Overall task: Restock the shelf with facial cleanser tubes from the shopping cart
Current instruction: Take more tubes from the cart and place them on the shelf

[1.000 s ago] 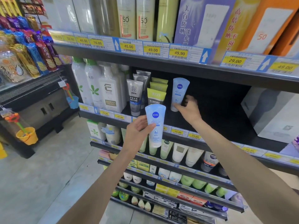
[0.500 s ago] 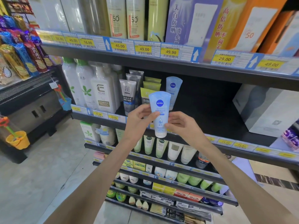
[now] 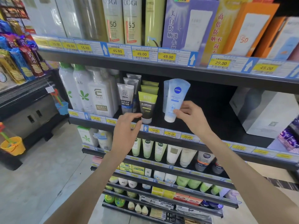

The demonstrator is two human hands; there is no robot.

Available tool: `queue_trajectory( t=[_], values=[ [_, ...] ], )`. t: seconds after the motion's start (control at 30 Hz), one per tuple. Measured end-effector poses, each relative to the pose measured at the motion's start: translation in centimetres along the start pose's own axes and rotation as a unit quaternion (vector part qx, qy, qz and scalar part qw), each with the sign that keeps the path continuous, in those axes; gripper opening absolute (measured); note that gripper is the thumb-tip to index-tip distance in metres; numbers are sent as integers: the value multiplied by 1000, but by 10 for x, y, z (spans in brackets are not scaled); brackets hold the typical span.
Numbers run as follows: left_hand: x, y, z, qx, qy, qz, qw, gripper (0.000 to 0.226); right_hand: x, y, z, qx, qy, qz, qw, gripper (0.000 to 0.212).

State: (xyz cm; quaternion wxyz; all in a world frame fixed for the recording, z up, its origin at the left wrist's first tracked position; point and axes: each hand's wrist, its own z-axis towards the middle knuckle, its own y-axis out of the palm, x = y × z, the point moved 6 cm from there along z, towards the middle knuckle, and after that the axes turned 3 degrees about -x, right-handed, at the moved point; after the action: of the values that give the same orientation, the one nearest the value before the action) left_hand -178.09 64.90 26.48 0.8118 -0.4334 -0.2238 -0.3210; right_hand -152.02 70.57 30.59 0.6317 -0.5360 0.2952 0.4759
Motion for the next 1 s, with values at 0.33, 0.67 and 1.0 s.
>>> queue_trajectory(
  t=[0.33,0.67,1.0],
  values=[
    [-24,12,-18,-50,108,125,985,40,34,20,28,-28,72,-83,994,35],
    [-28,15,-21,-38,119,129,984,40,38,28,44,-16,77,-98,992,41],
    [-32,17,-26,-57,107,161,979,43,40,36,57,9,76,-128,989,40]
  ],
)
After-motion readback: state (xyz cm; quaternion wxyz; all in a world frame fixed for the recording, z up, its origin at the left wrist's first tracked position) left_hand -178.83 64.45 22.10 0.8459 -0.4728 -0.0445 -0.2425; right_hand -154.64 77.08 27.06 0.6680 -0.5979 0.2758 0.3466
